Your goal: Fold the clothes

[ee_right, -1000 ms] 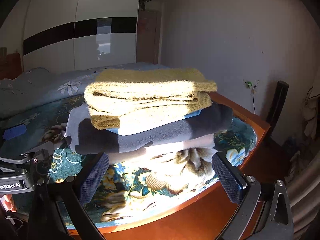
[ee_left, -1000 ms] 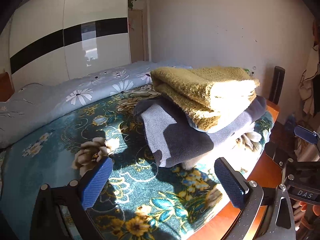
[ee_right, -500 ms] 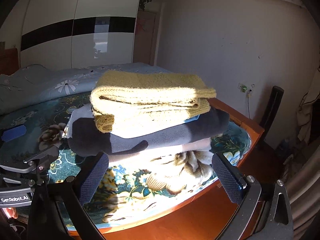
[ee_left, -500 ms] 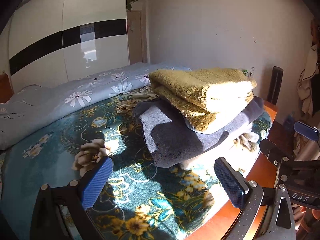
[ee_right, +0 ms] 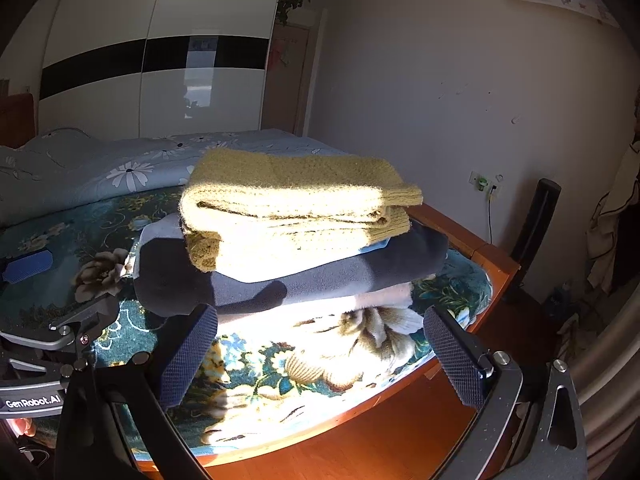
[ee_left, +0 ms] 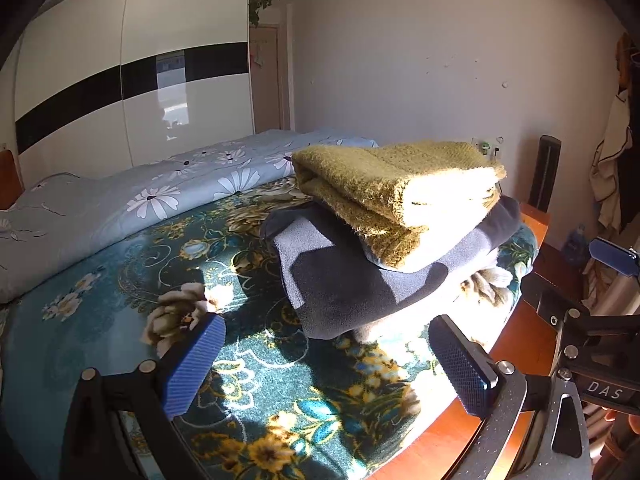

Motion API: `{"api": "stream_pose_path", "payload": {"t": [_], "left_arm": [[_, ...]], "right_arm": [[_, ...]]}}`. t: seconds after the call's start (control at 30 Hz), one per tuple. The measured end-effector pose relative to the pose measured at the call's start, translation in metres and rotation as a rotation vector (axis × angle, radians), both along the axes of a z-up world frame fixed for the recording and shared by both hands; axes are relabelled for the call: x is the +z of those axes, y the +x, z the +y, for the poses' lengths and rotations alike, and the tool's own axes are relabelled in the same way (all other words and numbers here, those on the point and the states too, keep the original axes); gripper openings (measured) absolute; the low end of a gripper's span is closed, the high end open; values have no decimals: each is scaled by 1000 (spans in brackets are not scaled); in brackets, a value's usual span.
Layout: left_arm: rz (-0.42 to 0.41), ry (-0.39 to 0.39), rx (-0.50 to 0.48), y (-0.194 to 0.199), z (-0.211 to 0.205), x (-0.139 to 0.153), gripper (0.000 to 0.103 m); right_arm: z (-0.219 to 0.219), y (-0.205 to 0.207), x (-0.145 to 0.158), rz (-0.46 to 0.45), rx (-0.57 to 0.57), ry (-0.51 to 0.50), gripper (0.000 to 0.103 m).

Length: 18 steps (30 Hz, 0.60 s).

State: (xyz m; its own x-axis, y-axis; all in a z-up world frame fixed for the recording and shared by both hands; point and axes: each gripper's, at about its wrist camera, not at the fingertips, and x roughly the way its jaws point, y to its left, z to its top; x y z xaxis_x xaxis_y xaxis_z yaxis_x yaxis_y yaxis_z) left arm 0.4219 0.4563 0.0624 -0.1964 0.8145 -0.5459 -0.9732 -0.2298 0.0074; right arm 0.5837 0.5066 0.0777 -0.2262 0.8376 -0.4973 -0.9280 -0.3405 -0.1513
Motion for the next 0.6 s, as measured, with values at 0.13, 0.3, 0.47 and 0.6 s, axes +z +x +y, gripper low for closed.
{"api": "stream_pose_path", "payload": {"t": [0.13, 0.3, 0.47, 0.6], "left_arm": [[0, 3, 0, 0, -1, 1, 103], [-6, 13, -2, 1, -1, 4, 103], [0, 13, -7, 0, 0, 7, 103], [-5, 13, -8, 0, -1, 7, 103]], "right_arm": [[-1, 0, 1, 3, -1, 1, 103], [0, 0, 1, -2, -1, -1, 103], [0, -2, 0, -8, 1, -6, 103], [0, -2, 2, -7, -2, -1, 103]]}}
